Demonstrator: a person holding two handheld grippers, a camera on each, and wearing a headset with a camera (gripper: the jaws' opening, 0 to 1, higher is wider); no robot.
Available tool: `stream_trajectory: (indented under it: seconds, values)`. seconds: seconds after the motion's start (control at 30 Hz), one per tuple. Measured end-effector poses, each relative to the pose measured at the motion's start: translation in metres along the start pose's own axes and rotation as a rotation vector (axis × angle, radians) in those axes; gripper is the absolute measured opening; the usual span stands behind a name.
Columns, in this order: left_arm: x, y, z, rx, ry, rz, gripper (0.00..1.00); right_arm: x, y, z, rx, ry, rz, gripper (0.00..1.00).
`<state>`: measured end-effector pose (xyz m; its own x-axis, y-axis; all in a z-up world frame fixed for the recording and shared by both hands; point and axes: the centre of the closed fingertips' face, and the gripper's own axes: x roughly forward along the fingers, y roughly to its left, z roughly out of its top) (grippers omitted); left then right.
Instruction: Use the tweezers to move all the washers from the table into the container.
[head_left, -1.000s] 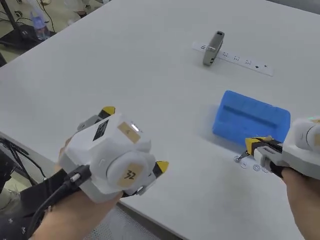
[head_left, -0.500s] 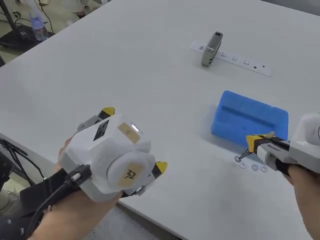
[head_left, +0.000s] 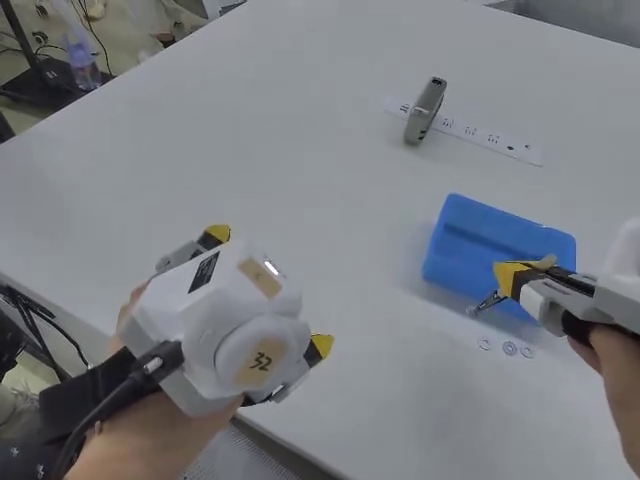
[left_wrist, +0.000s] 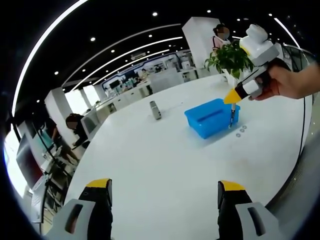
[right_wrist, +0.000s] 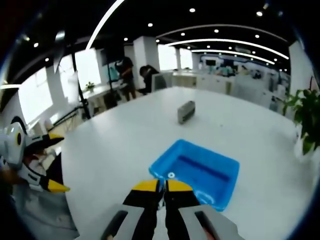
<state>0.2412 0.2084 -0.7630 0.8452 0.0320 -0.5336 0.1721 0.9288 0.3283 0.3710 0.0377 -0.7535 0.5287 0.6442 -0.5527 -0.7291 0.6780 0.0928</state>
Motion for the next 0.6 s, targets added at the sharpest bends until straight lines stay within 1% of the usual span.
stream_trajectory:
  seconds: [0.2,0.37,0.5,0.6]
  values:
    - [0.000,0.000,0.000,0.002,0.000,-0.002,0.89,0.001,0.002,0.003,0.000,-0.013,0.010,0.00]
    - [0.000,0.000,0.000,0.000,0.000,-0.002,0.89,0.000,0.004,0.011,-0.004,-0.023,0.017,0.00]
    - [0.000,-0.001,0.000,0.003,0.000,-0.003,0.89,0.000,0.002,0.018,0.010,-0.036,0.022,0.00]
    - [0.000,-0.001,-0.001,0.006,0.002,-0.003,0.88,0.000,0.000,0.022,0.000,-0.041,0.020,0.00]
